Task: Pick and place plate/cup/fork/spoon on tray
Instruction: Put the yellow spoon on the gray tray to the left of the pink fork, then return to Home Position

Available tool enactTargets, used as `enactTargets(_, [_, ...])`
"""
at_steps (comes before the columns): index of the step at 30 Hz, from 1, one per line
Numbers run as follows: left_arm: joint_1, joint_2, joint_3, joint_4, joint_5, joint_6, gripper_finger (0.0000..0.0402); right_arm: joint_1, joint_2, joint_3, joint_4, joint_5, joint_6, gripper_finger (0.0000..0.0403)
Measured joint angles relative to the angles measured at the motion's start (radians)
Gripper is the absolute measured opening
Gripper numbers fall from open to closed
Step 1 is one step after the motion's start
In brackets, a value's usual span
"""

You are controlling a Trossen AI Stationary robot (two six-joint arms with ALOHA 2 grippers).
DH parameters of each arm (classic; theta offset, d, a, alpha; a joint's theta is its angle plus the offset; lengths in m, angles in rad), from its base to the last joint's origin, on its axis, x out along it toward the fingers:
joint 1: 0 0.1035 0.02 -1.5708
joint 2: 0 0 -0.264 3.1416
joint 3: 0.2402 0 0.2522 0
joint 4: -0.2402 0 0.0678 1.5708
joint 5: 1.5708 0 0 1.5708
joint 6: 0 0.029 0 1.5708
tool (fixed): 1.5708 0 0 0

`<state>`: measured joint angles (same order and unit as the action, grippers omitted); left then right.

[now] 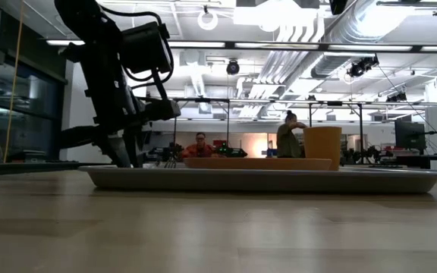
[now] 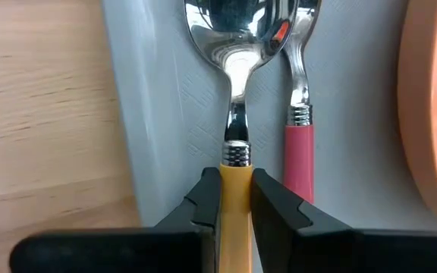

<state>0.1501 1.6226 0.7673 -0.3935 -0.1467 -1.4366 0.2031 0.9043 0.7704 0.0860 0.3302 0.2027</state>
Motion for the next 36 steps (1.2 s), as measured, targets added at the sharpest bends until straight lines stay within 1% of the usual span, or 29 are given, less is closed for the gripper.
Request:
enactTargets(12, [0.0, 0.003, -0.001, 0.001, -0.001, 0.015, 0.0083, 0.0, 0.0, 0.0, 0.0, 0.0, 0.006, 0.0])
enactTargets(24, [0.0, -0.001, 0.007, 0.001, 0.001, 0.05, 0.0114, 0.0, 0.0, 0.0, 0.0, 0.0, 0.006, 0.0])
enactTargets(29, [0.003, -0.011, 0.02, -0.003, 0.005, 0.078, 0.0122, 0.0, 0.0, 0.0, 0.0, 0.0, 0.006, 0.0])
enactTargets(36, [0.018, -0.066, 0.025, -0.002, 0.024, 0.109, 0.0122, 0.0, 0.0, 0.0, 0.0, 0.0, 0.006, 0.0])
